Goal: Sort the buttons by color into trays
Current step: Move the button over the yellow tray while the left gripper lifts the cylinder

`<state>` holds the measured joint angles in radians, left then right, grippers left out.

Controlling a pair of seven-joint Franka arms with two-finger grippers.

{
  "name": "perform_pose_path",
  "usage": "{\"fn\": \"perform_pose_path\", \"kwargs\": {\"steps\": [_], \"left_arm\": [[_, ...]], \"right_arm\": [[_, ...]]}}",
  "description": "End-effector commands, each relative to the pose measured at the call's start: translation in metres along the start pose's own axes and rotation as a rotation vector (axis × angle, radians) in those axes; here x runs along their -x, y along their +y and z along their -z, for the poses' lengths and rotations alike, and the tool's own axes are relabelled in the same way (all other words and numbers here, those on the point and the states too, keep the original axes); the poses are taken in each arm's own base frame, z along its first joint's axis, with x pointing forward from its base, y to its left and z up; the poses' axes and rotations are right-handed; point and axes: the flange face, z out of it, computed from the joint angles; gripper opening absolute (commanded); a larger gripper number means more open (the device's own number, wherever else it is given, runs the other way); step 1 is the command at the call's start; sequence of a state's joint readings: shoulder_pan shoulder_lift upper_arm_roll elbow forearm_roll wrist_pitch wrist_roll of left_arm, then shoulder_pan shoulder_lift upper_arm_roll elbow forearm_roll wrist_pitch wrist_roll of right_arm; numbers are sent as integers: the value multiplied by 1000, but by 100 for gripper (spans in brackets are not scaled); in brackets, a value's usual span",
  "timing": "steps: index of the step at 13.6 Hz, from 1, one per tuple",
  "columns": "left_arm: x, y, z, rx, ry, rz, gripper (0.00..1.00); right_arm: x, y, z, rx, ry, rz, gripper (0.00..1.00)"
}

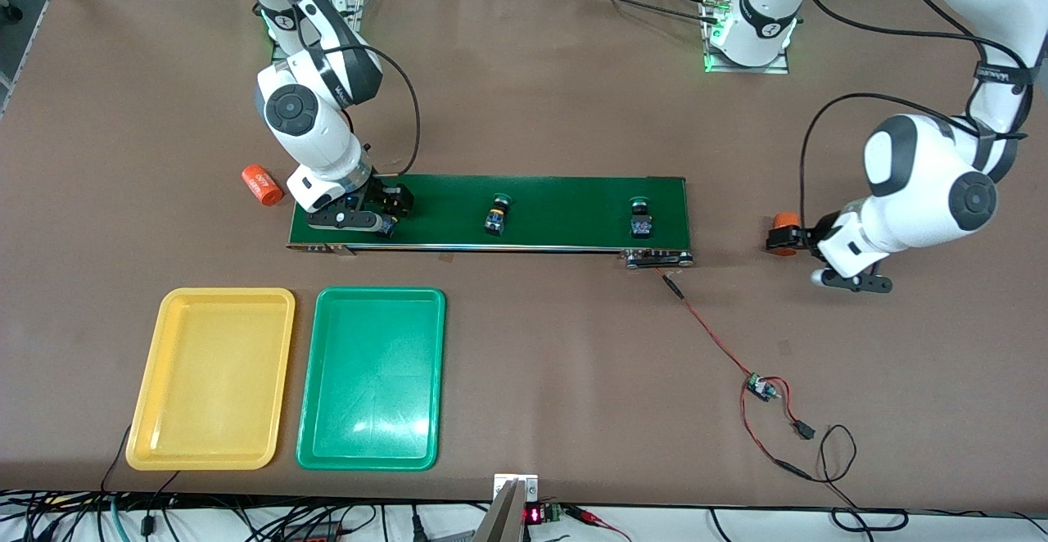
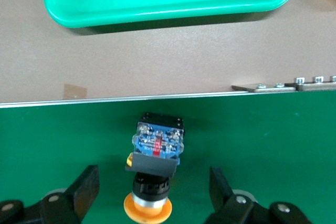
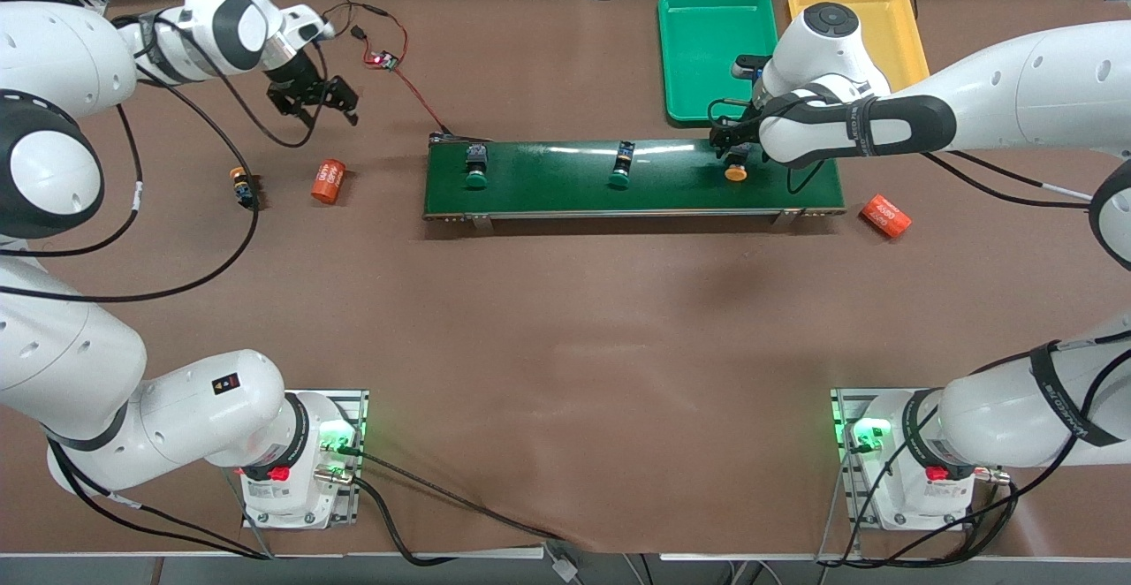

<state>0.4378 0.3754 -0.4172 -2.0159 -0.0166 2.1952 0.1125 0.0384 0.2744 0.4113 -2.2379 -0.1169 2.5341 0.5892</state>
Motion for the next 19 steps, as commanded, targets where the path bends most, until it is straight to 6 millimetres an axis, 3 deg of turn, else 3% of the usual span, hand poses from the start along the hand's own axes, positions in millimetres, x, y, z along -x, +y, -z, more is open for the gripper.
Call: {"fn": "perform_pose_path", "kwargs": {"steps": [1, 3, 6, 8, 11, 14, 16, 19], "left_arm": [[-1, -14, -18, -74, -37, -66, 100], [1, -19, -31, -111, -64, -100, 100], [9, -19, -52, -103, -77, -105, 100], [26, -23, -79, -93, -28, -101, 100], [34, -21, -90, -89, -18, -108, 100], [39, -31, -90, -85, -24, -112, 74], [43, -40, -92, -81, -30, -122, 60], [45, -41, -89, -83, -37, -127, 7]], "right_arm": [[-8, 7, -8, 15, 14, 23, 70], [-16, 15, -17, 22, 16, 19, 63], [-23, 24, -16, 29, 28, 38, 30], [-43, 37, -2, 35, 31, 34, 11], [-74, 45, 39, 97, -30, 46, 6], [-113, 97, 87, 127, -65, 147, 6], [-124, 136, 99, 127, -64, 198, 6], [-139, 192, 92, 111, -74, 287, 7]]}}
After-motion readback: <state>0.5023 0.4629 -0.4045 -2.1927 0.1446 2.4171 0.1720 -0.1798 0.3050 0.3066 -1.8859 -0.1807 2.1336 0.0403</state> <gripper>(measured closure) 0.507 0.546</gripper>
